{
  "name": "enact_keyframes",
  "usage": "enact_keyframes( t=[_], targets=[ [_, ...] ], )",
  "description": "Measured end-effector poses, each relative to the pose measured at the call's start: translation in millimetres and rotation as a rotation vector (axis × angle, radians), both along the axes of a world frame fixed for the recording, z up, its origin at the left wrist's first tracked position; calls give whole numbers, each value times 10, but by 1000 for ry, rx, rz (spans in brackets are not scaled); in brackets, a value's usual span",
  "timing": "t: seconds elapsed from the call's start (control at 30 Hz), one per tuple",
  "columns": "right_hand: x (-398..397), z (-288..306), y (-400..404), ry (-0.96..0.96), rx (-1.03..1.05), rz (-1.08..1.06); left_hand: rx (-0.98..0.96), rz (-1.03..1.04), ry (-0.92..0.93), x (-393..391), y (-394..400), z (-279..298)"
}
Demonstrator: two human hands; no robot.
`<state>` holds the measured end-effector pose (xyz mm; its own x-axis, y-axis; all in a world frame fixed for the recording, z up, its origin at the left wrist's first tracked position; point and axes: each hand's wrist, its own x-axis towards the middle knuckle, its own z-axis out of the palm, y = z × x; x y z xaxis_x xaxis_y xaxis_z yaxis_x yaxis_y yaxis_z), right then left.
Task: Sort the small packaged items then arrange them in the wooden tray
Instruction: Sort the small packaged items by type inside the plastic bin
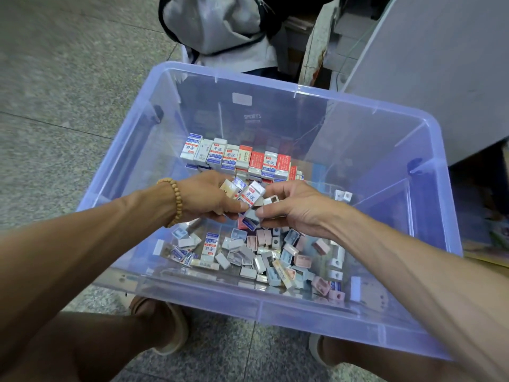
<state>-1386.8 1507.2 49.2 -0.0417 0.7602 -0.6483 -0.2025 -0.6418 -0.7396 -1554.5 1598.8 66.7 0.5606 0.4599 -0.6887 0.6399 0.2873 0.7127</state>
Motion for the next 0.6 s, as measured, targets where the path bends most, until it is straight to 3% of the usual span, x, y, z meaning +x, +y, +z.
enact_keyframes(
  t=[0.17,0.37,0.6],
  targets=[
    [0,-16,22,-231,6,65,-65,72,-3,-56,6,46],
    [60,76,37,-456,40,260,28,93,69,-131,16,133],
    [107,229,19,-641,64,554,89,233,17,-224,-120,369]
  ],
)
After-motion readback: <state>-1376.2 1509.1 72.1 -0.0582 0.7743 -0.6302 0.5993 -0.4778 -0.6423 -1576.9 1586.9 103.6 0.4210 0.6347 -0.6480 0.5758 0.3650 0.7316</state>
